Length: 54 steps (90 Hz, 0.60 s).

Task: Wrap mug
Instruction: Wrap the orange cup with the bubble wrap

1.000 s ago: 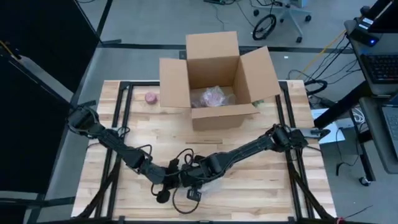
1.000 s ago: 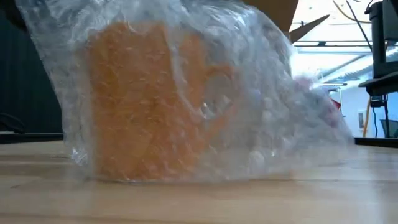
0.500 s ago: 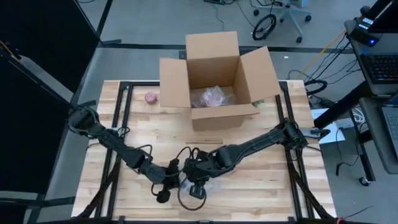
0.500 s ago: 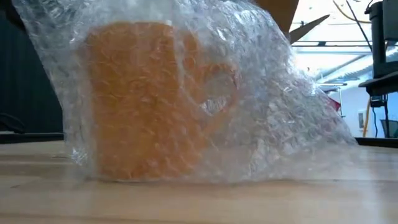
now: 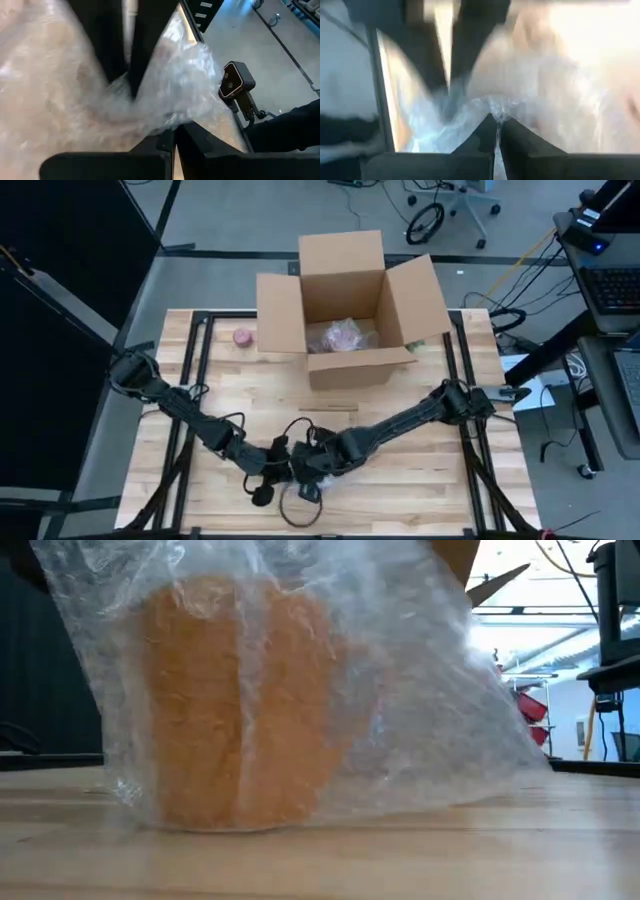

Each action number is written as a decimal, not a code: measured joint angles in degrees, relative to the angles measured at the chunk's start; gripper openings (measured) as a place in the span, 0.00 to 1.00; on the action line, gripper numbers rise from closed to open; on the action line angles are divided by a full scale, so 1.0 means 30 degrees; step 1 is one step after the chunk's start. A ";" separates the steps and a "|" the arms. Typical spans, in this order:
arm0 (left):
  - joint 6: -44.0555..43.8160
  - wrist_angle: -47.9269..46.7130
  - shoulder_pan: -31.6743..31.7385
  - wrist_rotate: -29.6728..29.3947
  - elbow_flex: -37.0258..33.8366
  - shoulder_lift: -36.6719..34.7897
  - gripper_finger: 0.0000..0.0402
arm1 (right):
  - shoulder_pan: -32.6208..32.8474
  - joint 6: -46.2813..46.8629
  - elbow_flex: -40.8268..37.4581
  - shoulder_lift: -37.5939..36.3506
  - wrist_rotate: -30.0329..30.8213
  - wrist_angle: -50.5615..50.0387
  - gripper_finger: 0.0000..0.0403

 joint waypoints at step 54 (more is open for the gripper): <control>-0.0356 0.0266 0.0030 -0.0123 -0.0007 0.0025 0.00 | -0.0286 -0.0352 -0.0299 0.2429 -0.1618 0.1290 0.00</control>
